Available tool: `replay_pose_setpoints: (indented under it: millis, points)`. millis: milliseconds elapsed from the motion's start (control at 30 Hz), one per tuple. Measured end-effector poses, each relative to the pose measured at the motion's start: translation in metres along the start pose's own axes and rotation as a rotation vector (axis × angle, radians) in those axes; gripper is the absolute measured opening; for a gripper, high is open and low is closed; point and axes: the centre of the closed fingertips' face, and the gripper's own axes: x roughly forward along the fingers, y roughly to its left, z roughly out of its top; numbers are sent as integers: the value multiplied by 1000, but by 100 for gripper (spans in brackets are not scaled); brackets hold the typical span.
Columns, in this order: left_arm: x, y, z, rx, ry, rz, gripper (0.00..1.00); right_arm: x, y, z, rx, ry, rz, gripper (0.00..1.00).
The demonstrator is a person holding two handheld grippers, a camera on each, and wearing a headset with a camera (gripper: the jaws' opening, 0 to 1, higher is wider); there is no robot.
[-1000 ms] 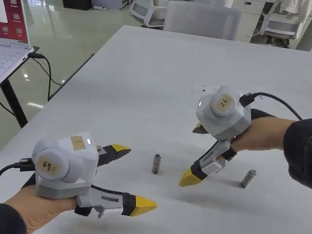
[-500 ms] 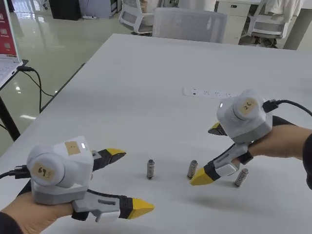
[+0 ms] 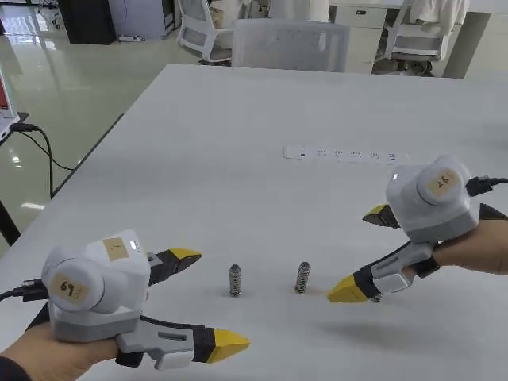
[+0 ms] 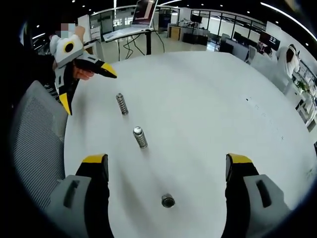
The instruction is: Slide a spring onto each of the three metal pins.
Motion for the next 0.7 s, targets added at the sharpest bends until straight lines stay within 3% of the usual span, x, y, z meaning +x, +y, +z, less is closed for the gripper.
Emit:
replay_pose_setpoints:
  millis: [200, 467, 700]
  points:
    - [3, -1, 1, 2, 2, -3, 81, -14, -5, -7, 54, -53, -39, 100]
    - [6, -2, 2, 4, 1, -10, 81, -23, 0, -27, 83, -56, -68, 100]
    - [7, -2, 2, 2, -3, -8, 81, -28, 5, -37, 109, -93, -89, 100]
